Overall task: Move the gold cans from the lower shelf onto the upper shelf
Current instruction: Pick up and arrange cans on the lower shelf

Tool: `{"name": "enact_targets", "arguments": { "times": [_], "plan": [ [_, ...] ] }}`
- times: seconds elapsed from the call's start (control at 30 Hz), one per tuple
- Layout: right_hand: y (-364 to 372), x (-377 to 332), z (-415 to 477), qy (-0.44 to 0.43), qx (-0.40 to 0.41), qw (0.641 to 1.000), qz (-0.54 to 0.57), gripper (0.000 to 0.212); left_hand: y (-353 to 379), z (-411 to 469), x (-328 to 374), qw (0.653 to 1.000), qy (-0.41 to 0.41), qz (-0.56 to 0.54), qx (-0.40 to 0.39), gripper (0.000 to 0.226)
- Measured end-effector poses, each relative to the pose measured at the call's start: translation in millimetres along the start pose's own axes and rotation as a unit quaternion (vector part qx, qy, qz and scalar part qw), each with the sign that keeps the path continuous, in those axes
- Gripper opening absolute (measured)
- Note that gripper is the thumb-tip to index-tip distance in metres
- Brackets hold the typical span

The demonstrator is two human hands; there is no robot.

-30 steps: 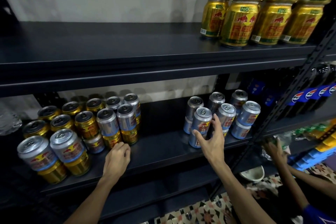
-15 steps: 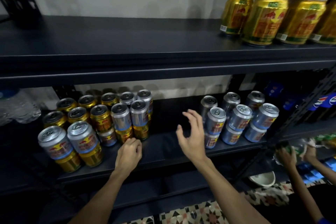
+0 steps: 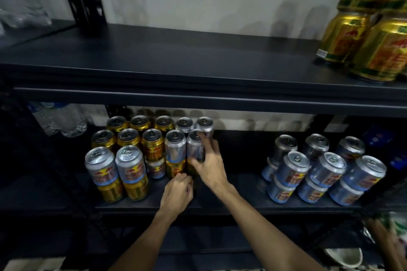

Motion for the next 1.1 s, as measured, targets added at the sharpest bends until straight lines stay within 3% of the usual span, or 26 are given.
{"name": "enact_targets", "arguments": {
  "times": [0.23,0.37,0.53,0.7,1.1],
  "plan": [
    [-6.8,-1.2,-3.2,-0.004,0.047,0.998,0.045,0.076,-0.6,0.9,1.6,1.0,0.006,0.002,0.001,0.021],
    [-31.5,1.5,-16.3,-0.027,0.131,0.988,0.074,0.071,-0.2,0.2,1.3,1.0,0.003,-0.004,0.002,0.02],
    [-67.3,50.3,-30.3,0.036,0.209,0.977,0.038,0.073,0.5,-0.1,0.4,1.0,-0.002,-0.016,0.011,0.02],
    [-85.3,103.9,-45.8,0.149,0.2,0.968,-0.039,0.075,-3.1,1.0,5.6,1.0,0.015,-0.017,0.018,0.027],
    [-85.6,127.9,-56.2,0.158,0.163,0.964,-0.138,0.081,-2.1,-0.5,4.5,1.0,0.01,-0.011,0.021,0.024]
  ]
}}
Point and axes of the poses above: each hand's wrist, its own z-axis towards the middle knuckle, its own y-axis out of the palm, x = y × z, the point moved 6 cm from there along z, towards the middle knuckle, and after that the axes turned 14 degrees about x, right-handed, at the moved point
